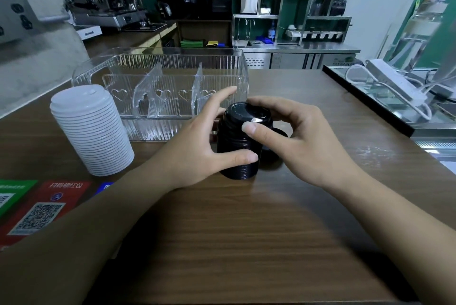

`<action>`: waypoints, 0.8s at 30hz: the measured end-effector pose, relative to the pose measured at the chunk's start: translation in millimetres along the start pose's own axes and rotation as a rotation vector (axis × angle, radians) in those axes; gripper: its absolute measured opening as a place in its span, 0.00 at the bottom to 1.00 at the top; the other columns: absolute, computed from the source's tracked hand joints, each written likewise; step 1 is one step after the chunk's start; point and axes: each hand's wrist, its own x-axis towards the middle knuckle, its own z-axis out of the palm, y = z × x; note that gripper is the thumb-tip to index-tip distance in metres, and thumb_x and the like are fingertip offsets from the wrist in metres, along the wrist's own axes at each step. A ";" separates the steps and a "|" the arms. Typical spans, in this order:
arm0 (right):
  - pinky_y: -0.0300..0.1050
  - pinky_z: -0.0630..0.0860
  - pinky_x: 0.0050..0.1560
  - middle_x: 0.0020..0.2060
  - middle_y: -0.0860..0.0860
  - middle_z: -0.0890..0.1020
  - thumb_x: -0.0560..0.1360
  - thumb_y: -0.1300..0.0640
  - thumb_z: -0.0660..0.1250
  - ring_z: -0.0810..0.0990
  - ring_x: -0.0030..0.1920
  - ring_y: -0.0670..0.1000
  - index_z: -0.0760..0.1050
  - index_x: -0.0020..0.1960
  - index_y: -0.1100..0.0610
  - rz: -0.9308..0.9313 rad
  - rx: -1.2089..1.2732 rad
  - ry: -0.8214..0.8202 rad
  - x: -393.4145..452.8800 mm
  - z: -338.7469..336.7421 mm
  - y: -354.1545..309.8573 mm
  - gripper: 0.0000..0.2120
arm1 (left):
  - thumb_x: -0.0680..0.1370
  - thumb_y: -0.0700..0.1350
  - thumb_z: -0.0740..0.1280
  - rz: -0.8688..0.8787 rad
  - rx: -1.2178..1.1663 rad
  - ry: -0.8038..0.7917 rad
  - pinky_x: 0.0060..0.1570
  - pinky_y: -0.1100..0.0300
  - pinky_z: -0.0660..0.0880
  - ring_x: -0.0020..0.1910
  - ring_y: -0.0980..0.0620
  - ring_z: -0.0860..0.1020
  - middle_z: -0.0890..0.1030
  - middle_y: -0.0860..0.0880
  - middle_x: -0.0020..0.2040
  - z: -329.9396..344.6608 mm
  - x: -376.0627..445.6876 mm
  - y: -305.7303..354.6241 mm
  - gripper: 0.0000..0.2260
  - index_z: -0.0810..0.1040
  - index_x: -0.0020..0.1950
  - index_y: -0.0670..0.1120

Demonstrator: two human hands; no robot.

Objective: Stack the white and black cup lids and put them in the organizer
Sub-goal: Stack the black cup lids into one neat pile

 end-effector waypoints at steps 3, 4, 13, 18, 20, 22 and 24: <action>0.42 0.80 0.67 0.60 0.41 0.88 0.80 0.50 0.78 0.86 0.62 0.40 0.83 0.71 0.52 0.008 0.023 -0.033 -0.6 4.1 -0.3 0.21 | 0.72 0.64 0.86 0.009 -0.031 0.016 0.77 0.40 0.78 0.75 0.54 0.82 0.83 0.55 0.73 1.2 -0.6 -0.3 0.52 0.57 0.88 0.71; 0.44 0.80 0.68 0.60 0.41 0.88 0.80 0.50 0.78 0.86 0.62 0.40 0.83 0.72 0.52 0.009 0.026 -0.046 -0.8 5.1 -0.1 0.21 | 0.73 0.62 0.86 0.014 -0.037 0.016 0.75 0.40 0.79 0.73 0.53 0.84 0.84 0.55 0.71 1.9 -0.8 -0.3 0.52 0.57 0.88 0.70; 0.48 0.80 0.69 0.61 0.43 0.89 0.79 0.51 0.79 0.87 0.62 0.44 0.81 0.73 0.52 0.027 0.080 -0.135 1.7 1.3 4.3 0.24 | 0.73 0.56 0.87 -0.023 -0.094 -0.015 0.74 0.42 0.80 0.69 0.53 0.86 0.87 0.54 0.68 0.6 -0.6 0.5 0.49 0.61 0.87 0.66; 0.47 0.81 0.69 0.59 0.45 0.90 0.76 0.53 0.82 0.88 0.61 0.45 0.83 0.71 0.53 0.023 0.139 -0.114 2.2 0.9 7.8 0.25 | 0.72 0.60 0.87 -0.030 -0.078 -0.008 0.74 0.38 0.80 0.69 0.51 0.86 0.86 0.53 0.68 0.3 -0.4 -0.9 0.44 0.67 0.81 0.62; 0.49 0.82 0.68 0.58 0.45 0.90 0.75 0.52 0.83 0.88 0.60 0.45 0.83 0.70 0.52 0.014 0.118 -0.100 1.4 2.2 7.8 0.24 | 0.72 0.59 0.86 -0.029 -0.080 -0.009 0.72 0.37 0.81 0.67 0.49 0.87 0.86 0.53 0.67 -0.1 -0.6 -0.3 0.42 0.67 0.79 0.59; 0.53 0.82 0.67 0.57 0.45 0.90 0.75 0.51 0.83 0.88 0.59 0.46 0.84 0.69 0.51 0.006 0.088 -0.094 1.1 3.3 7.5 0.24 | 0.73 0.58 0.86 -0.020 -0.080 -0.019 0.70 0.36 0.82 0.66 0.48 0.87 0.87 0.52 0.65 -0.4 -0.9 0.9 0.40 0.67 0.76 0.56; 0.56 0.82 0.67 0.57 0.46 0.90 0.75 0.51 0.83 0.88 0.59 0.47 0.83 0.70 0.51 0.009 0.090 -0.100 1.4 3.4 8.6 0.24 | 0.74 0.57 0.86 -0.001 -0.071 -0.022 0.70 0.36 0.82 0.66 0.48 0.87 0.86 0.52 0.64 -0.9 -1.4 1.7 0.37 0.67 0.74 0.54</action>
